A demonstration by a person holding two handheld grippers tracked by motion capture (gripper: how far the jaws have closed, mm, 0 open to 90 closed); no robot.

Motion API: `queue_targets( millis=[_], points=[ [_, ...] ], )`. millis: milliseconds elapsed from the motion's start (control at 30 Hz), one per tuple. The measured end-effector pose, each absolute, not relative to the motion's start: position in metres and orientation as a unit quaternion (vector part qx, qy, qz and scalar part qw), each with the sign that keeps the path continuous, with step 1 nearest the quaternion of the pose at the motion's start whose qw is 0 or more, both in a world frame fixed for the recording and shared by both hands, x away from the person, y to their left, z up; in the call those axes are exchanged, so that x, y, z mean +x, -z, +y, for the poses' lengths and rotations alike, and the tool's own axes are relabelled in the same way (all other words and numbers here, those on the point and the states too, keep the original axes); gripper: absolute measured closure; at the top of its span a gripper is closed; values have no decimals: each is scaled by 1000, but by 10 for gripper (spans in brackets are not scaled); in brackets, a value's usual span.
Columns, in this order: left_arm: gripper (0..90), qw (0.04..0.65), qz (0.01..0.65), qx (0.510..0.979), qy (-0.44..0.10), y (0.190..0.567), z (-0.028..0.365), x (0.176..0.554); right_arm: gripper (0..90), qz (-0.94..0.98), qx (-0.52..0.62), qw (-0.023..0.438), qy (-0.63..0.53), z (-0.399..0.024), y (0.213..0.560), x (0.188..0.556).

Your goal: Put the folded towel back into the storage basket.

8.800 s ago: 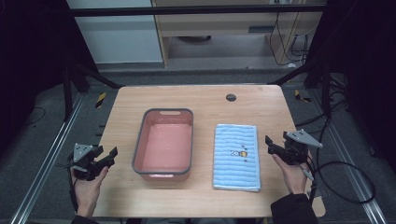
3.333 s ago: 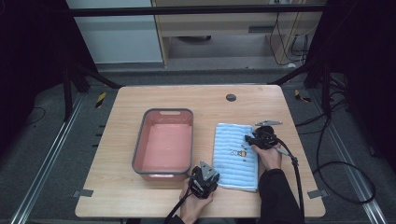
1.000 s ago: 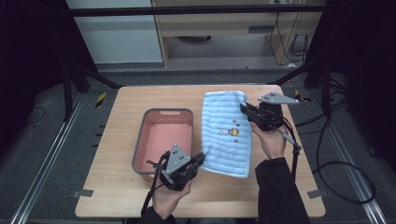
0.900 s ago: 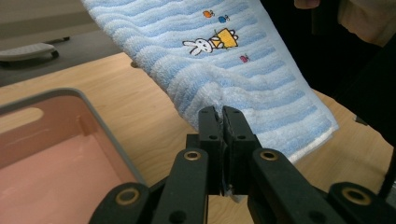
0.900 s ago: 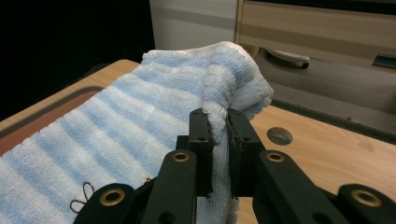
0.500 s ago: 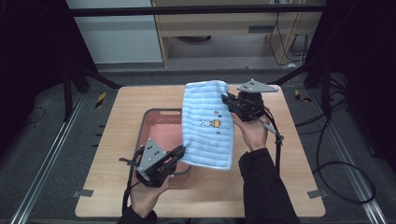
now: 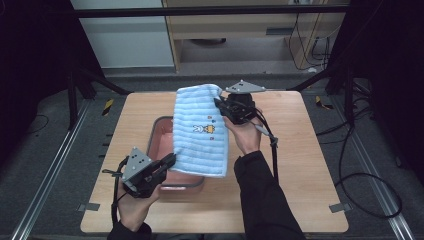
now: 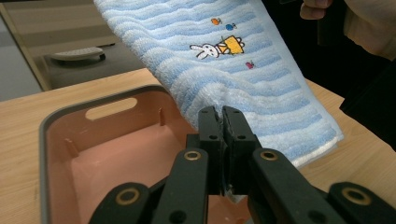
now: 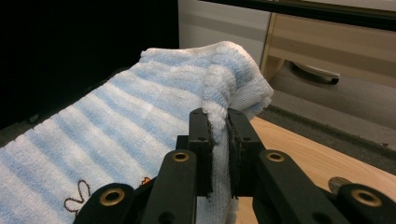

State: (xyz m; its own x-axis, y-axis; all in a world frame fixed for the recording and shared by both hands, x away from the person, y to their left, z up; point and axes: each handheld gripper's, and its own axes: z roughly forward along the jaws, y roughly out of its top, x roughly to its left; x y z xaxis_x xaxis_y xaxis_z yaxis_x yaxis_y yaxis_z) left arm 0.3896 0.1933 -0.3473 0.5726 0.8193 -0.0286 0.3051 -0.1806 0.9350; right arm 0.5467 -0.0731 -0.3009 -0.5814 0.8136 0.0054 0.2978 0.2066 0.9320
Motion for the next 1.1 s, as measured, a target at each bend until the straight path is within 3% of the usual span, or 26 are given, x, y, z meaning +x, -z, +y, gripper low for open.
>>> queue_targets(
  millis=[567,1100],
  points=[
    [872,496,420,713,-262,359,229,398,820,749,363,240,-500,-26,316,568],
    [871,466,439,721,-262,380,240,404,820,763,364,218,-488,3,346,581]
  ],
)
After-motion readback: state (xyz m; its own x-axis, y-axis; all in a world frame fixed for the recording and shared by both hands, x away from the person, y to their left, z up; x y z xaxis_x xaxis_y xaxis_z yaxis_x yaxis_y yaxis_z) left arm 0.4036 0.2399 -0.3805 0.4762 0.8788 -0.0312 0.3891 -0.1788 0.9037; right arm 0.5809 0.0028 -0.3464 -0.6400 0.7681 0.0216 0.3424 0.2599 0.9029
